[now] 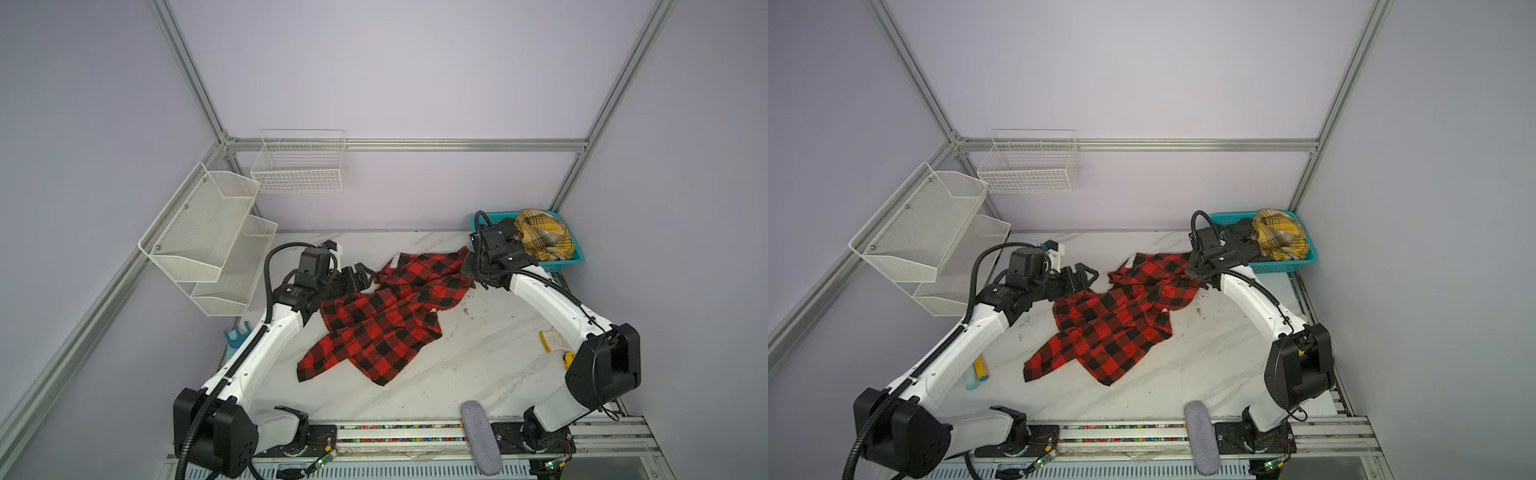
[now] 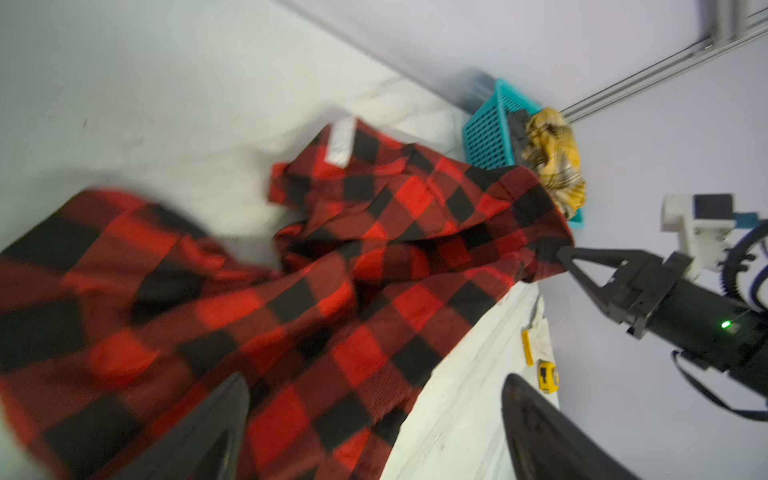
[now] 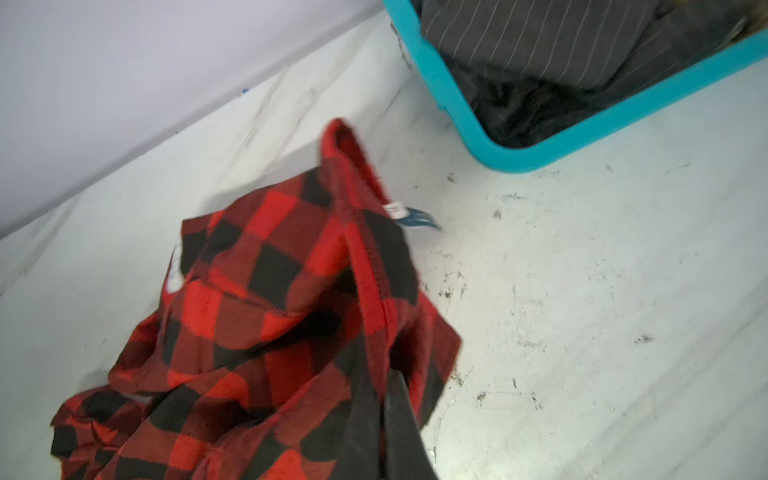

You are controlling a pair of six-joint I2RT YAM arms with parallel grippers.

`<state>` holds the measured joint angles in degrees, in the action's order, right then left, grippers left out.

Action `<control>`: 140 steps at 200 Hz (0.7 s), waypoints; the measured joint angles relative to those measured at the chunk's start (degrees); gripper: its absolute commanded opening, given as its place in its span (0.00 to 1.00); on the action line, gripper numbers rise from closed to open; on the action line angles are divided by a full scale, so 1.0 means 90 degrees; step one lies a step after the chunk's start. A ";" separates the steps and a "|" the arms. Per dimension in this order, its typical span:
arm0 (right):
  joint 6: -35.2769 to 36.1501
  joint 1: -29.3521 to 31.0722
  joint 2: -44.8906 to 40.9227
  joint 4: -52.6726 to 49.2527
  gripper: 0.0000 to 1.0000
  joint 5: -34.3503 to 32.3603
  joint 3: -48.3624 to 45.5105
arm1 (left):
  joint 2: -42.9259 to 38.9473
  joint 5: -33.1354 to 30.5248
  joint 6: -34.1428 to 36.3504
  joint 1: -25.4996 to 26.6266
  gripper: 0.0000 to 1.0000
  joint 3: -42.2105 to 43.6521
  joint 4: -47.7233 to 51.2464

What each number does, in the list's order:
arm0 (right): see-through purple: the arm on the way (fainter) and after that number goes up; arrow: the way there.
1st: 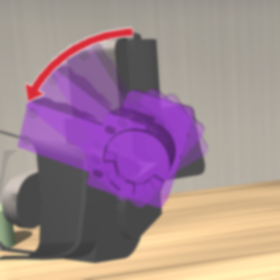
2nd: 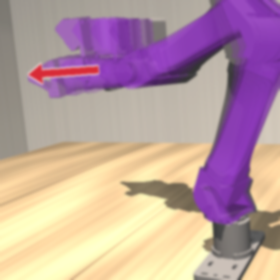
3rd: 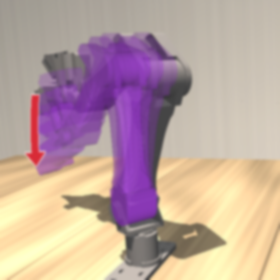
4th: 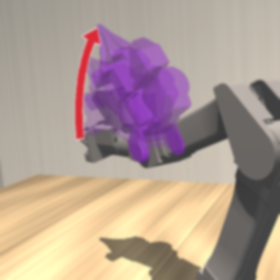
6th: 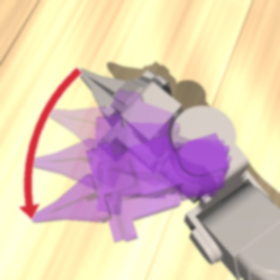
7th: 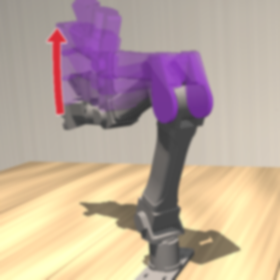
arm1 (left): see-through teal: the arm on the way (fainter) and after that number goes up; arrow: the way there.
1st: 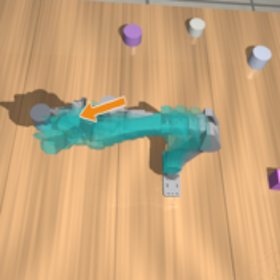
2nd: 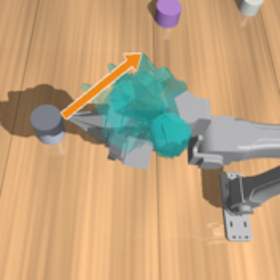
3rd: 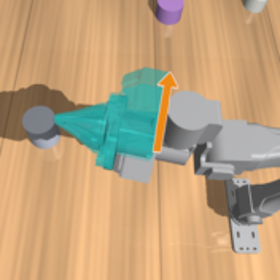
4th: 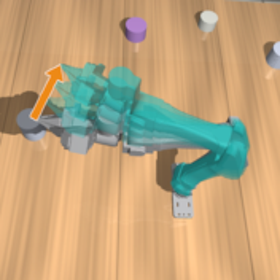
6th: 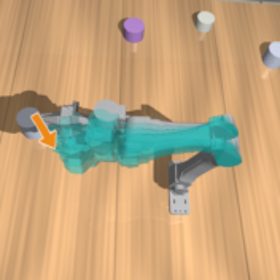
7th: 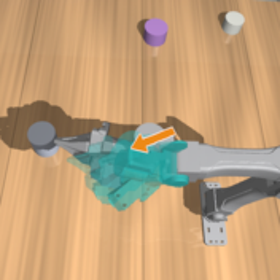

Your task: Fold and stack the long sleeve shirts

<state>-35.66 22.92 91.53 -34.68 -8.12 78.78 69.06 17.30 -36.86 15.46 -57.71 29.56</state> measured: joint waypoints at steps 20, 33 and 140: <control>0.0010 0.0063 0.0010 0.0100 0.00 0.0265 -0.0141 | -0.0622 -0.0124 0.0032 0.0012 1.00 0.1005 0.0461; 0.0015 0.0087 0.0010 0.0175 0.00 0.0398 -0.0146 | -0.0947 -0.0197 0.0056 0.0024 1.00 0.1382 0.0690; 0.0070 0.0090 -0.0362 0.0219 0.00 0.0894 0.0223 | 0.0682 -0.1171 -0.0109 0.0051 1.00 0.1562 0.0323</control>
<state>-35.03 23.73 88.27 -32.71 -0.08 80.79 75.20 6.76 -37.85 15.92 -43.66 32.47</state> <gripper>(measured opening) 0.056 0.997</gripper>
